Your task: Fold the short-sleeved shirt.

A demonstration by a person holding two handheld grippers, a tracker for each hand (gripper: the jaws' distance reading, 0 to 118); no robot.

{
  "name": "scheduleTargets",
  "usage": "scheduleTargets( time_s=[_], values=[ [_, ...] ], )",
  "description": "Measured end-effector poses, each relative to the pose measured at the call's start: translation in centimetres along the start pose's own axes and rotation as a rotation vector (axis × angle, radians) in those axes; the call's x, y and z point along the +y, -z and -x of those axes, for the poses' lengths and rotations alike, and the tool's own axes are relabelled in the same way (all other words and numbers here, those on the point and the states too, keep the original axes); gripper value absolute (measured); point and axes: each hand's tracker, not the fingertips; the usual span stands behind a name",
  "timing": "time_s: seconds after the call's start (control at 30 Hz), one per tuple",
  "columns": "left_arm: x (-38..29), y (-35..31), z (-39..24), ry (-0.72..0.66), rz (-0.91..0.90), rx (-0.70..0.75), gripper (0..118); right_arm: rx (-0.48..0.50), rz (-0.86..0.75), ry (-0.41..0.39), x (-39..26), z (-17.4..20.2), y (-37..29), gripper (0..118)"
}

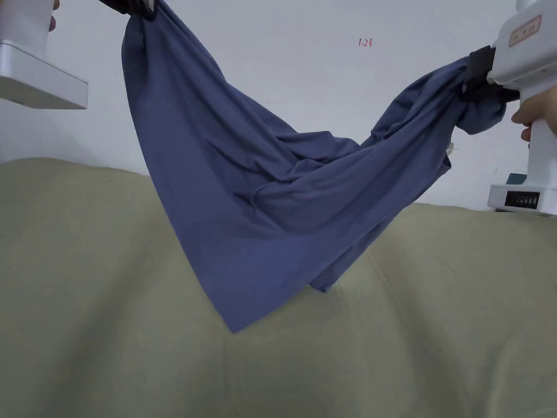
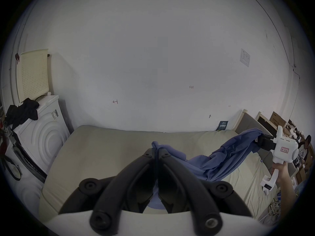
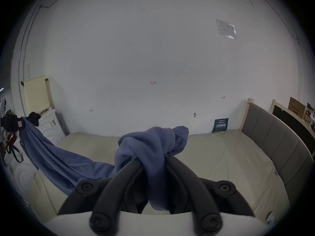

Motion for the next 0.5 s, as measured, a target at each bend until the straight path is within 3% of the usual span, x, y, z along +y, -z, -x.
scheduleTargets(
  time_s=[0.27,0.5],
  values=[
    [-6.8,0.5,0.5,0.020,0.097,-0.094,2,0.020,0.094,-0.002,-6.6,-1.7,0.1,10],
    [-16.8,-1.1,2.5,-0.046,0.191,-0.156,2,0.021,0.209,0.069,-14.5,-5.7,-0.8,10]
  ],
)
